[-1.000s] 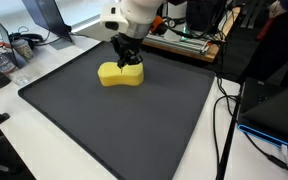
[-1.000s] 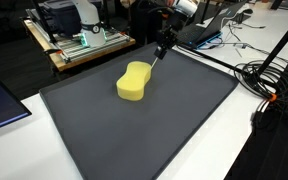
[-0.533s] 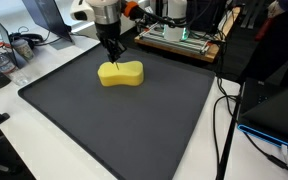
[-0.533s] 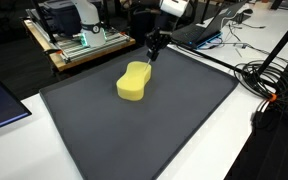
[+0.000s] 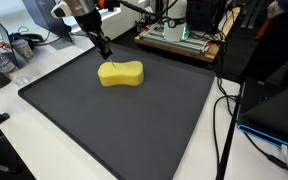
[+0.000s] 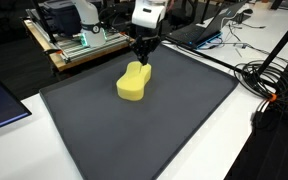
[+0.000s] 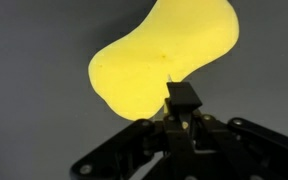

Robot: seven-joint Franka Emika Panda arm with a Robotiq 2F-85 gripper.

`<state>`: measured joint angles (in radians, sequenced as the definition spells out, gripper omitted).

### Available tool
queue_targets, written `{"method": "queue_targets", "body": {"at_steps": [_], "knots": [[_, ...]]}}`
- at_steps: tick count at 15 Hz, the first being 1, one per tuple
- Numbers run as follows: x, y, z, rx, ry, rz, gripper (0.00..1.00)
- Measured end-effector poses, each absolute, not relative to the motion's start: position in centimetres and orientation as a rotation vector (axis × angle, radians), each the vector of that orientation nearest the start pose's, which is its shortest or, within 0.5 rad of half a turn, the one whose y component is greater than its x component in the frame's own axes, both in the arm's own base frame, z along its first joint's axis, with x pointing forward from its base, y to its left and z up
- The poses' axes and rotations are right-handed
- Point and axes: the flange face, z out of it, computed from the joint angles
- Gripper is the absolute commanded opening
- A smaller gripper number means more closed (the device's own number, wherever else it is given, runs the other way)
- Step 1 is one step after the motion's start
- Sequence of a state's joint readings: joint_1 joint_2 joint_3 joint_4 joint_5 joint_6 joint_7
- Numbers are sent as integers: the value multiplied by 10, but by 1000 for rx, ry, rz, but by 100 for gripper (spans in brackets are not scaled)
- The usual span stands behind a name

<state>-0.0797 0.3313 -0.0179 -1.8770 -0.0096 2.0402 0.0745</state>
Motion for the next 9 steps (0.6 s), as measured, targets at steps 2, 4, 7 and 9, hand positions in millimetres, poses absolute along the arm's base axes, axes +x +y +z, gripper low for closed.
{"method": "queue_targets", "body": {"at_steps": [2,4,7,9], "knots": [[602,-81,323,-3080,299,258,3],[599,-101,323,-3043,341,249,3],[593,-130,321,-2980,412,225,3],[589,-149,319,-2937,472,188,3]]}}
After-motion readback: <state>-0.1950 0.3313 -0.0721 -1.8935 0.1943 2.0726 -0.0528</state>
